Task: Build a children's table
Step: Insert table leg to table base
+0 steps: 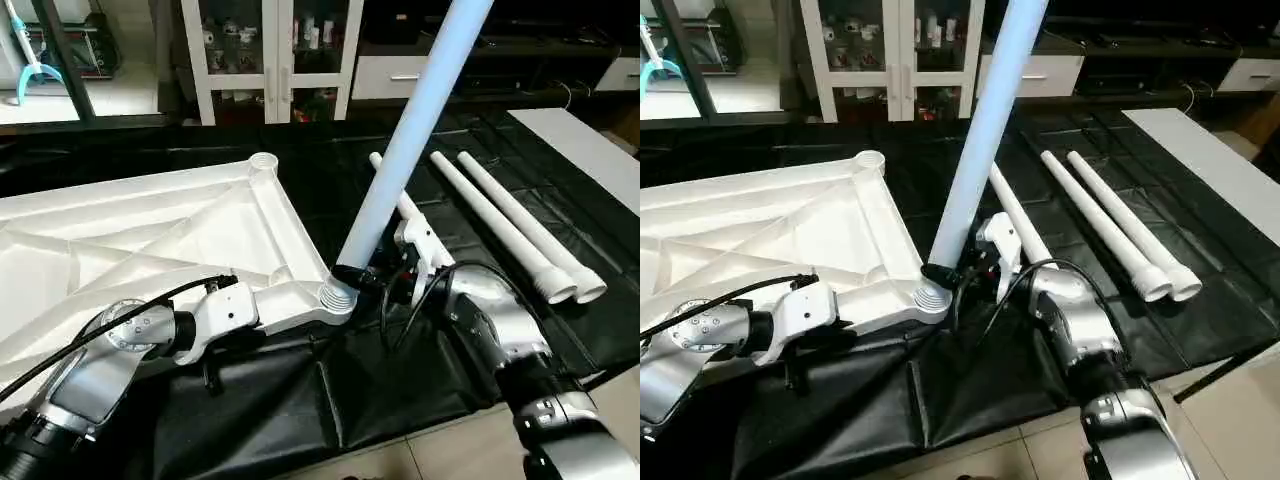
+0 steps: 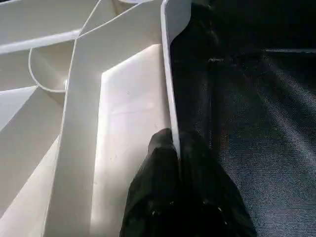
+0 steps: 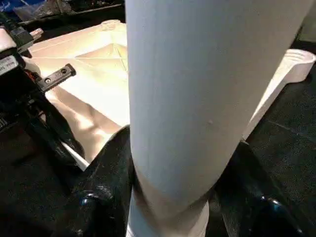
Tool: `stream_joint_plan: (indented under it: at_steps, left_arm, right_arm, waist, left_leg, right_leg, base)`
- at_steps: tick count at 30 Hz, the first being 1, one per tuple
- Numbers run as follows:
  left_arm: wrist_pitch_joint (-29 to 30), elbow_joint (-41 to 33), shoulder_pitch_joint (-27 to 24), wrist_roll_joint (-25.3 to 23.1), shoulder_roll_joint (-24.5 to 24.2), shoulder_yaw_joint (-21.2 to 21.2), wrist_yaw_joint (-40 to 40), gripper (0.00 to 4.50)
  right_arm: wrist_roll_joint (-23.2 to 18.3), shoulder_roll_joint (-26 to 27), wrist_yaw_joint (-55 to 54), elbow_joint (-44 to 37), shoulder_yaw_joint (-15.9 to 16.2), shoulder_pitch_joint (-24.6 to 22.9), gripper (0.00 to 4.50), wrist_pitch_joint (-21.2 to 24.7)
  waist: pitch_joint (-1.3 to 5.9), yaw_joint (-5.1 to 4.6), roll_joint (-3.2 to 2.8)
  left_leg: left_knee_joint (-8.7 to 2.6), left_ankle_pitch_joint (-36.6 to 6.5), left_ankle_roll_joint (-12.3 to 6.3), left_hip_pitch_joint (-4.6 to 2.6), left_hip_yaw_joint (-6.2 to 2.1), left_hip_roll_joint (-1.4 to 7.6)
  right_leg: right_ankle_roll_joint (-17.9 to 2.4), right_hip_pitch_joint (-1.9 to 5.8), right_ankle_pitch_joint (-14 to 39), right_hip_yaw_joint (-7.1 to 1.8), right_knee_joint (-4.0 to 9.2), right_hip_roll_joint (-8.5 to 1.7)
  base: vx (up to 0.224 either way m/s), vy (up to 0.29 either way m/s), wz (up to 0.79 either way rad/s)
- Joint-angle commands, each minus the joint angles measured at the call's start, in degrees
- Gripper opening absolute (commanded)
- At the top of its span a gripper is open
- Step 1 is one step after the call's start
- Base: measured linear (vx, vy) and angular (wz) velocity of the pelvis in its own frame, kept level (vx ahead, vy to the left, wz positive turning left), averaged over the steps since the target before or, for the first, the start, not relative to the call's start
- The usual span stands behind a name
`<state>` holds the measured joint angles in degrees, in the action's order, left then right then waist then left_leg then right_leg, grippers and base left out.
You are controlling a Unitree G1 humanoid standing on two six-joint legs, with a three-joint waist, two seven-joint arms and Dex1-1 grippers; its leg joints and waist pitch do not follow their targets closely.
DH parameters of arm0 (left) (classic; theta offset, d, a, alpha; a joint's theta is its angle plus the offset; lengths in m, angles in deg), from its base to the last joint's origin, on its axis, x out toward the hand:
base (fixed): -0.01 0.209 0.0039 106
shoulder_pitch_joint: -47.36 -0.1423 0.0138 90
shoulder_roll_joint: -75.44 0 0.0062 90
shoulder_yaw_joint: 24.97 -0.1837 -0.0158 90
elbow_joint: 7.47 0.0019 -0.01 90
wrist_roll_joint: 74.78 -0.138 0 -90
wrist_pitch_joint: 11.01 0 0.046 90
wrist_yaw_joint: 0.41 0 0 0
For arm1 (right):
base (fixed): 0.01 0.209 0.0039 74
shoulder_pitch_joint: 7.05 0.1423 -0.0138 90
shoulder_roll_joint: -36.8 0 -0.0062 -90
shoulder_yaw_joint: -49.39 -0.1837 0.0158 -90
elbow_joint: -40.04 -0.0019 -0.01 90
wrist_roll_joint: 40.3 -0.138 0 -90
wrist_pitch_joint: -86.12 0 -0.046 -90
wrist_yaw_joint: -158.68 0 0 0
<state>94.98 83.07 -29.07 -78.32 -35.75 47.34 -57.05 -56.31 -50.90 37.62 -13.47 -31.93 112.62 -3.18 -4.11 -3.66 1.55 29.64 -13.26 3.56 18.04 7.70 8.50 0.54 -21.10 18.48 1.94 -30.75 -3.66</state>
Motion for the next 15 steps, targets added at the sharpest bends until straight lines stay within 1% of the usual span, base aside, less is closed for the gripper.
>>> stream_joint_plan:
  at_steps: [1,2,3,4,5,6,7,8,9,10,11,12,15]
  left_arm:
    - [-1.36,-1.65,-0.87,-0.35,0.53,-3.48,-2.09,0.03]
    - [-1.38,-1.68,-0.90,-0.41,0.53,-3.54,-2.06,0.03]
    - [-1.48,-1.69,-0.91,-0.56,0.48,-3.66,-2.05,0.03]
    - [-1.49,-1.69,-0.91,-0.58,0.47,-3.67,-2.05,0.03]
    - [-1.54,-1.69,-0.88,-0.72,0.41,-3.76,-2.06,0.03]
    - [-1.53,-1.72,-0.90,-0.73,0.39,-3.78,-2.07,0.03]
    - [-1.53,-1.72,-0.90,-0.74,0.39,-3.78,-2.07,0.03]
    - [-1.54,-1.74,-0.92,-0.75,0.39,-3.80,-2.07,0.03]
    - [-1.54,-1.74,-0.92,-0.75,0.39,-3.80,-2.07,0.03]
    - [-1.55,-1.74,-0.91,-0.74,0.42,-3.78,-2.08,0.03]
    - [-1.59,-1.70,-0.90,-0.76,0.44,-3.76,-2.07,0.03]
    - [-1.62,-1.68,-0.89,-0.77,0.45,-3.76,-2.05,0.03]
    - [-1.59,-1.69,-0.87,-0.76,0.45,-3.72,-2.06,0.03]
  right_arm:
    - [13.14,-2.75,-2.66,10.28,9.77,-9.81,1.87,3.14]
    - [14.26,-3.30,-2.28,9.65,10.69,-10.34,1.87,0.60]
    - [15.63,-3.99,-1.90,8.98,11.82,-10.89,1.87,-2.49]
    - [15.75,-4.05,-1.87,8.93,11.91,-10.92,1.87,-2.73]
    - [16.15,-4.45,-1.21,8.47,12.48,-11.14,1.87,-3.89]
    - [16.12,-4.59,-0.68,8.19,12.65,-11.24,1.87,-4.31]
    - [16.08,-4.61,-0.61,8.09,12.64,-11.27,1.87,-4.37]
    - [15.41,-4.63,0.26,7.35,12.32,-11.42,1.87,-4.99]
    - [15.41,-4.63,0.26,7.35,12.32,-11.42,1.87,-5.00]
    - [14.92,-4.65,0.62,6.99,12.12,-11.47,1.87,-5.38]
    - [14.49,-4.81,1.01,6.91,12.09,-11.41,1.87,-6.03]
    - [14.19,-4.96,1.35,7.15,12.14,-11.35,1.87,-6.91]
    - [13.01,-5.08,1.84,7.44,11.35,-11.48,1.87,-6.40]
  waist:
    - [-1.53,-0.39,-1.64]
    - [-1.51,-0.33,-1.60]
    - [-1.44,-0.22,-1.47]
    - [-1.42,-0.17,-1.41]
    - [-1.46,-0.06,-1.29]
    - [-1.42,-0.11,-1.35]
    - [-1.44,-0.14,-1.28]
    - [-1.58,-0.24,-1.30]
    - [-1.57,-0.36,-1.39]
    - [-1.60,-0.39,-1.46]
    - [-1.55,-0.50,-1.58]
    - [-1.49,-0.51,-1.59]
    - [-1.44,-0.48,-1.55]
  left_leg:
    - [-6.55,-49.73,1.77,-0.59,-1.98,4.39]
    - [-6.56,-49.61,1.81,-0.50,-2.01,4.44]
    - [-6.25,-48.82,1.78,-0.69,-1.90,4.39]
    - [-6.08,-48.17,1.75,-0.75,-1.92,4.36]
    - [-5.85,-45.95,1.59,-0.50,-2.12,4.39]
    - [-5.86,-45.87,1.61,-0.39,-2.20,4.43]
    - [-5.94,-46.00,1.62,-0.30,-2.30,4.49]
    - [-6.13,-46.55,1.63,-0.17,-2.38,4.52]
    - [-6.37,-47.71,1.74,-0.12,-2.49,4.56]
    - [-6.48,-48.34,1.78,-0.22,-2.44,4.58]
    - [-6.58,-49.21,1.92,-0.42,-2.34,4.60]
    - [-6.61,-49.36,1.91,-0.45,-2.21,4.59]
    - [-6.62,-48.99,1.92,-0.30,-2.14,4.57]
  right_leg:
    - [-1.48,-2.53,29.16,-1.06,4.85,-3.53]
    - [-1.43,-2.41,29.23,-1.06,4.85,-3.65]
    - [-1.39,-2.67,29.99,-1.30,5.09,-3.93]
    - [-1.39,-2.75,30.41,-1.44,5.21,-4.10]
    - [-1.32,-2.61,31.40,-1.98,5.37,-4.52]
    - [-1.38,-2.54,31.59,-1.98,5.34,-4.53]
    - [-1.38,-2.44,31.51,-1.93,5.34,-4.43]
    - [-1.41,-2.44,31.56,-1.81,5.26,-4.32]
    - [-1.46,-2.26,31.16,-1.48,5.16,-4.09]
    - [-1.51,-2.30,30.79,-1.34,5.15,-3.95]
    - [-1.77,-2.35,29.37,-1.11,5.01,-3.71]
    - [-1.95,-2.27,28.08,-1.01,4.96,-3.64]
    - [-2.16,-2.15,27.03,-1.25,4.82,-3.79]
  base:
    - [0.000,0.000,0.00]
    - [0.000,0.000,0.00]
    - [0.000,0.000,0.00]
    - [0.000,0.000,0.00]
    - [0.000,0.000,0.00]
    - [0.000,0.000,0.00]
    - [0.000,0.000,0.00]
    - [0.000,0.000,0.00]
    - [0.000,0.000,0.00]
    - [0.000,0.000,0.00]
    - [0.000,0.000,0.00]
    - [0.000,0.000,0.00]
    - [0.000,0.000,0.00]
